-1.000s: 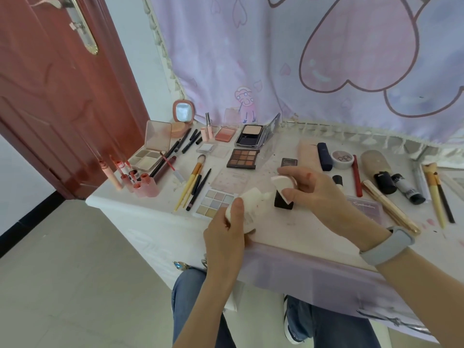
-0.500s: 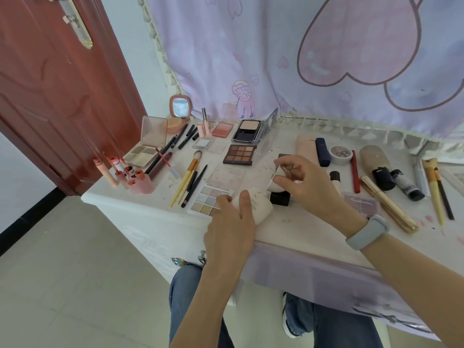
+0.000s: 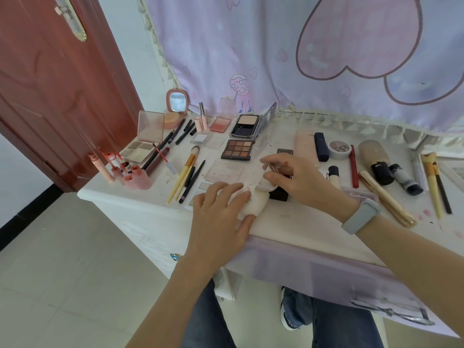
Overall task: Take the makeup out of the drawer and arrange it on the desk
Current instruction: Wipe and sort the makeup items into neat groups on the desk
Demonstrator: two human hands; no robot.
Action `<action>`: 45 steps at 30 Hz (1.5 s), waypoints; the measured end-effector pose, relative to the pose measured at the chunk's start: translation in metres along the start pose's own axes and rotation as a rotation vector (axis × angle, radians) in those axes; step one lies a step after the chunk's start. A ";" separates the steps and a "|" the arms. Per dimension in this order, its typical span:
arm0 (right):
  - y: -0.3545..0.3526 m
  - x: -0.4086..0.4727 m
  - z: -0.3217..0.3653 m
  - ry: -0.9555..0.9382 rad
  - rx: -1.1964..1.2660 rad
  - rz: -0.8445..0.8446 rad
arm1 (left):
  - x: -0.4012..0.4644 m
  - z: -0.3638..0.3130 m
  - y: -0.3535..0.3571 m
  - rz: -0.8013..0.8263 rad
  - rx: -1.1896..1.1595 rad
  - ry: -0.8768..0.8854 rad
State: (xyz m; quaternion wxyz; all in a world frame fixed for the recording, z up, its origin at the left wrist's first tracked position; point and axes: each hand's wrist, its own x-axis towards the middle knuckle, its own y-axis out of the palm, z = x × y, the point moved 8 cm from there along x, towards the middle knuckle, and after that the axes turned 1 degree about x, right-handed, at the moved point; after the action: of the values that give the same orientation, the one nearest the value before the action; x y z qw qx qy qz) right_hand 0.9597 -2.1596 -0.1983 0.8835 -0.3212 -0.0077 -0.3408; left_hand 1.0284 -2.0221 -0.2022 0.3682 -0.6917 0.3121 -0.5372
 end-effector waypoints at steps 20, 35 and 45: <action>-0.003 -0.002 -0.006 0.022 -0.425 0.089 | 0.016 0.007 0.019 0.040 -0.139 -0.149; -0.021 -0.028 -0.031 -0.071 -0.923 0.068 | 0.027 -0.034 0.026 0.071 -0.038 0.204; -0.020 -0.038 -0.006 -0.211 -0.812 -0.182 | 0.021 -0.027 0.024 0.017 -0.142 0.142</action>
State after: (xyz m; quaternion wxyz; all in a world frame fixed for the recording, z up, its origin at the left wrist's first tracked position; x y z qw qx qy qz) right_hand 0.9174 -2.1513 -0.2008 0.6462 -0.6739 0.0083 -0.3580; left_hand 1.0063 -2.0568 -0.2077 0.2994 -0.6736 0.3806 -0.5583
